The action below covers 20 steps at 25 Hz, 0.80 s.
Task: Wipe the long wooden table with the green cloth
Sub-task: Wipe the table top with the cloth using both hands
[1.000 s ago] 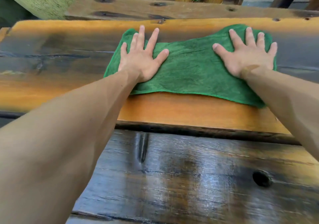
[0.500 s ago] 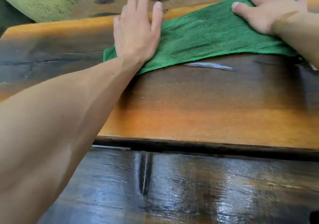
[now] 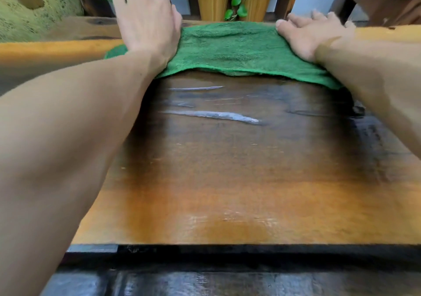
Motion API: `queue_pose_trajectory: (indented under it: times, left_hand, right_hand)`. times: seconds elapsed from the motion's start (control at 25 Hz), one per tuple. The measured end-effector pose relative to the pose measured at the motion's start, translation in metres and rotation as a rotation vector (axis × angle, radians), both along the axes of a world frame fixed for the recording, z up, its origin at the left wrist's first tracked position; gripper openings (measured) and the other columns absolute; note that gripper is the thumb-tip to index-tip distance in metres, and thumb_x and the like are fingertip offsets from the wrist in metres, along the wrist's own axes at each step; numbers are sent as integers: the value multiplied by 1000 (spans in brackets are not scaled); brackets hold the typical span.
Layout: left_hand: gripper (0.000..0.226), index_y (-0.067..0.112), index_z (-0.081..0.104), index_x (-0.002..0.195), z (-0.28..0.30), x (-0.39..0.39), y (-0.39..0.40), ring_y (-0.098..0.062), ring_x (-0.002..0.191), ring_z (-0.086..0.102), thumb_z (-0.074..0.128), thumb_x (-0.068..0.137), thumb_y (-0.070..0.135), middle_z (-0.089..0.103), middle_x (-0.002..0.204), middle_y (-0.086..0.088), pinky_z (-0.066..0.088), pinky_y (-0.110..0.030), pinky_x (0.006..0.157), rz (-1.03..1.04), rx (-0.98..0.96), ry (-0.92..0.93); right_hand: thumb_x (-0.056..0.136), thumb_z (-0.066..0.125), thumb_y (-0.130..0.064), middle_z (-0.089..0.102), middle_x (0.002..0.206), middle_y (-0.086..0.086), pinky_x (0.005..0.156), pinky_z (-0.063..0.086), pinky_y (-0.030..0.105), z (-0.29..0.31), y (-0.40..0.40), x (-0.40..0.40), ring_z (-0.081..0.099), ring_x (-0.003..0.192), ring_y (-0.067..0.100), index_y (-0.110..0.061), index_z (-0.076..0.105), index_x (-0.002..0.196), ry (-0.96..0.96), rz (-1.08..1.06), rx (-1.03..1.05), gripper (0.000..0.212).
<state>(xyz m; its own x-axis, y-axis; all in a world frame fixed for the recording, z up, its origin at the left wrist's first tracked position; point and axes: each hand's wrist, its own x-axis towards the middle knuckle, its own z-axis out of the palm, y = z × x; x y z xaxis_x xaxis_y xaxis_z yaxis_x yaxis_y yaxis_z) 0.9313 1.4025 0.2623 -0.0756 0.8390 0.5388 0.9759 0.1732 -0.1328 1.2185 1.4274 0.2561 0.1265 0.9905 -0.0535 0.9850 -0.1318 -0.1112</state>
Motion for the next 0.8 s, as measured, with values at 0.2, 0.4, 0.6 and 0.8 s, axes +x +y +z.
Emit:
queue_pose_trajectory:
  times: [0.2,0.4,0.6,0.8]
  left_hand:
    - [42,6,57,99,-3,3,-20,-50,98,59,33,105,40,61,109,-28,35,-45,71,-156,-95,-229]
    - [50,16,57,131,-6,16,-68,-33,130,42,41,102,53,49,135,-13,31,-45,107,-286,-364,-379]
    - [69,56,-1,155,-4,28,-121,-29,157,-8,11,91,81,-8,171,6,-5,-64,120,-187,-734,-238]
    - [78,62,-16,149,-4,43,-208,-39,154,-16,1,79,91,-21,168,6,-5,-74,115,-159,-759,-212]
  right_hand:
    - [89,9,-80,2,169,-1,123,1,54,0,-17,8,0,155,29,-48,11,157,-5,29,-33,75]
    - [85,10,-86,-6,169,-4,123,0,51,0,-58,25,-4,155,25,-51,1,156,5,50,-77,79]
    - [81,8,-90,-5,169,-5,123,0,50,3,-133,39,-3,155,22,-53,1,155,-19,62,-72,83]
    - [76,6,-95,-11,168,-5,123,-4,52,6,-231,51,-9,155,23,-55,-4,154,-30,90,-110,88]
